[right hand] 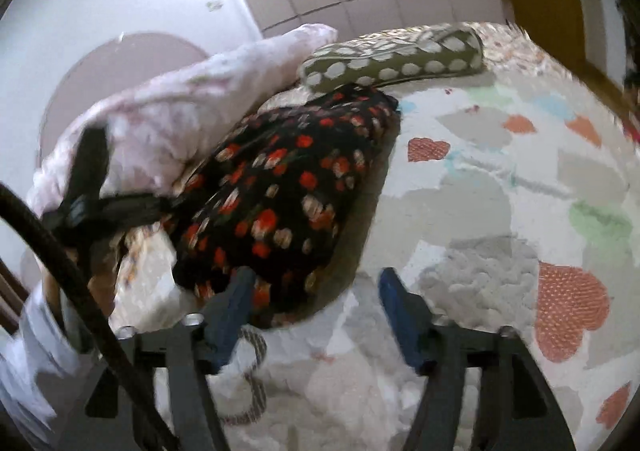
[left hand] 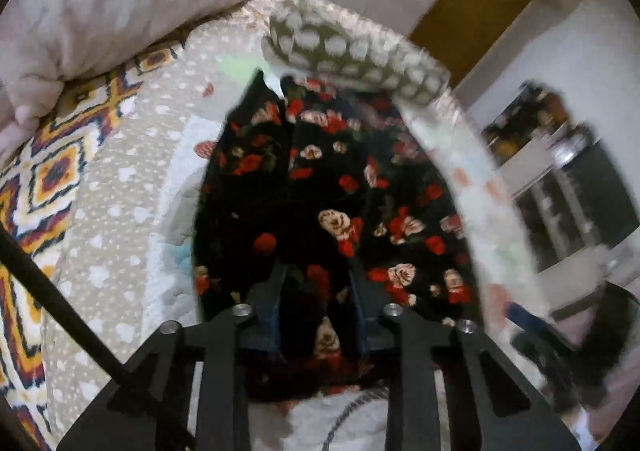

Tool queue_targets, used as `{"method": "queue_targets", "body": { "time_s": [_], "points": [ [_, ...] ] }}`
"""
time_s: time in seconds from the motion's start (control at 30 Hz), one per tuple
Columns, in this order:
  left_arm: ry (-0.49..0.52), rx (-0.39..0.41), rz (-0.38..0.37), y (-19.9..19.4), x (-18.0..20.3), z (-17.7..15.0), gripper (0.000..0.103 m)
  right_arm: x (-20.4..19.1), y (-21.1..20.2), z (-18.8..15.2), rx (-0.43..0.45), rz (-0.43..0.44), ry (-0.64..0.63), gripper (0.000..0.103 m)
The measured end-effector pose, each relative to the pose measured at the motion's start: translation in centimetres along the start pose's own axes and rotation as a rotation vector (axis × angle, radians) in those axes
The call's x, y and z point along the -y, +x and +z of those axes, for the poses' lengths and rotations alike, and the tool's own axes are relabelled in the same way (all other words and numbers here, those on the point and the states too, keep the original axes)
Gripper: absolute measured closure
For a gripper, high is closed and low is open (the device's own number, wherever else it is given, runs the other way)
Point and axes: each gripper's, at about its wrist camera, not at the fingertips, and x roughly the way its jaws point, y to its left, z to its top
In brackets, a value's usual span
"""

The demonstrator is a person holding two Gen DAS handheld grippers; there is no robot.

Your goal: Fold large clothes

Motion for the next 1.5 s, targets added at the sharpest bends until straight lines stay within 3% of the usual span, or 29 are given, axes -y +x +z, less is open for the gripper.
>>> {"method": "queue_targets", "body": {
  "time_s": [0.07, 0.27, 0.4, 0.43, 0.5, 0.57, 0.63, 0.77, 0.83, 0.87, 0.93, 0.97, 1.1, 1.23, 1.3, 1.37, 1.5],
  "points": [
    [-0.064, -0.005, -0.008, 0.0, -2.6, -0.6, 0.084, 1.7, 1.1, 1.0, 0.005, 0.093, 0.084, 0.011],
    [-0.16, 0.012, -0.094, 1.5, -5.9, -2.8, 0.081, 5.7, 9.6, 4.0, -0.103, 0.238, 0.355, 0.011],
    [-0.192, 0.038, -0.119, 2.1, -6.9, -3.4, 0.076, 5.4, 14.3, 5.1, -0.14, 0.405, 0.431, 0.009],
    [-0.203, 0.045, -0.128, 2.0, -7.0, -3.7, 0.076, 5.4, 15.6, 5.1, -0.163, 0.464, 0.471, 0.011],
    [-0.227, 0.051, -0.126, 1.8, -6.8, -3.8, 0.076, 5.6, 16.6, 5.1, -0.18, 0.492, 0.531, 0.019],
    [-0.215, 0.055, -0.108, 1.5, -5.6, -3.5, 0.077, 5.8, 15.6, 5.6, -0.166, 0.51, 0.553, 0.047],
    [-0.18, 0.055, -0.091, 1.6, -3.5, -2.8, 0.079, 5.8, 13.4, 6.5, -0.129, 0.529, 0.529, 0.058],
    [-0.135, 0.019, -0.173, 3.3, 0.3, -2.3, 0.08, 7.2, 8.4, 7.8, -0.039, 0.5, 0.475, 0.062],
    [-0.116, -0.014, -0.173, 5.1, 1.5, -2.5, 0.079, 8.4, 7.1, 7.9, -0.011, 0.45, 0.457, 0.062],
    [-0.113, -0.026, -0.151, 6.0, 2.0, -2.8, 0.076, 9.1, 6.7, 7.6, -0.016, 0.397, 0.444, 0.06],
    [-0.104, -0.019, -0.133, 6.6, 2.4, -3.2, 0.059, 10.4, 6.8, 6.6, -0.056, 0.262, 0.443, 0.052],
    [-0.092, -0.016, -0.118, 6.4, 2.6, -3.3, 0.056, 11.0, 6.7, 6.0, -0.069, 0.188, 0.443, 0.047],
    [-0.062, -0.024, -0.024, 3.9, 3.1, -3.9, 0.053, 11.9, 3.2, 5.6, 0.018, 0.145, 0.467, 0.045],
    [0.011, 0.039, 0.102, 0.0, 3.2, -5.8, 0.049, 8.4, -0.6, 7.2, 0.104, 0.092, 0.306, 0.045],
    [0.04, 0.077, 0.157, -1.8, 3.0, -7.2, 0.048, 5.5, -0.9, 7.7, 0.096, 0.094, 0.215, 0.049],
    [0.051, 0.098, 0.197, -2.9, 2.7, -8.2, 0.042, 3.3, 0.1, 7.7, 0.063, 0.124, 0.173, 0.077],
    [0.07, 0.11, 0.301, -3.7, 1.3, -10.5, 0.038, 0.3, 4.1, 5.7, -0.041, 0.158, 0.141, 0.081]
  ]
}}
